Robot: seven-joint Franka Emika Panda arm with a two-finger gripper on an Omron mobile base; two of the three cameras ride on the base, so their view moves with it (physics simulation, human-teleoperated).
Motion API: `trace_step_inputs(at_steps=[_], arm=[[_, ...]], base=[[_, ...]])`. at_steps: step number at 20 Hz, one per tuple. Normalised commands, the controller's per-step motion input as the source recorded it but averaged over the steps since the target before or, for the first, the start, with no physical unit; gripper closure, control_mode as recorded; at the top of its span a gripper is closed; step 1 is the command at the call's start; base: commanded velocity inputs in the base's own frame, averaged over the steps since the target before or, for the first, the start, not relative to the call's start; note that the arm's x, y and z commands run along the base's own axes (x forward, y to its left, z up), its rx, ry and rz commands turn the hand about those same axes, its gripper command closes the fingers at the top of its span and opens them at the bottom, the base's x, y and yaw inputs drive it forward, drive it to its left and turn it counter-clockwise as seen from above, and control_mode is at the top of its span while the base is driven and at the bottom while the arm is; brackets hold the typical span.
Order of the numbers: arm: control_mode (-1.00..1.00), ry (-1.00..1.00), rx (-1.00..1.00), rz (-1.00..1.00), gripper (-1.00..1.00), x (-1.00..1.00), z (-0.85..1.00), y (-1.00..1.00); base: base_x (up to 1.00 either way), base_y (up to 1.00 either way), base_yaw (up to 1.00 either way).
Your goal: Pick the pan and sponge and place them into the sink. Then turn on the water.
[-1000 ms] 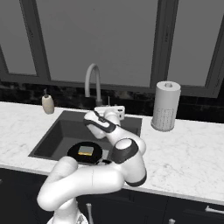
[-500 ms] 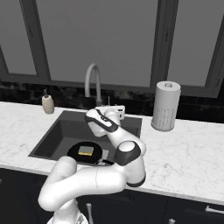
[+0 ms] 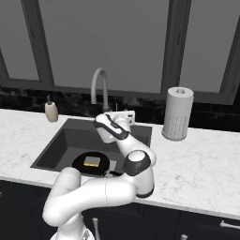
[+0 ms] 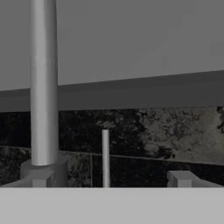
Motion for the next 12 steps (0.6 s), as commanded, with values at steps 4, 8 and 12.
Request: trace_step_inputs(at_steps=[4,8,12], arm=[[-1.0,0.0,0.05,0.0,-1.0,0.39,-0.07,-0.01],[-1.0,0.0,0.07,0.02,-1.0,0.38,-0.18,0.0],[-1.0,0.0,0.06,0.06,-1.0,0.31,-0.14,0.0]], base=[[0.0,0.0,0.0],[0.0,0.0,0.0],[0.0,0.0,0.0]])
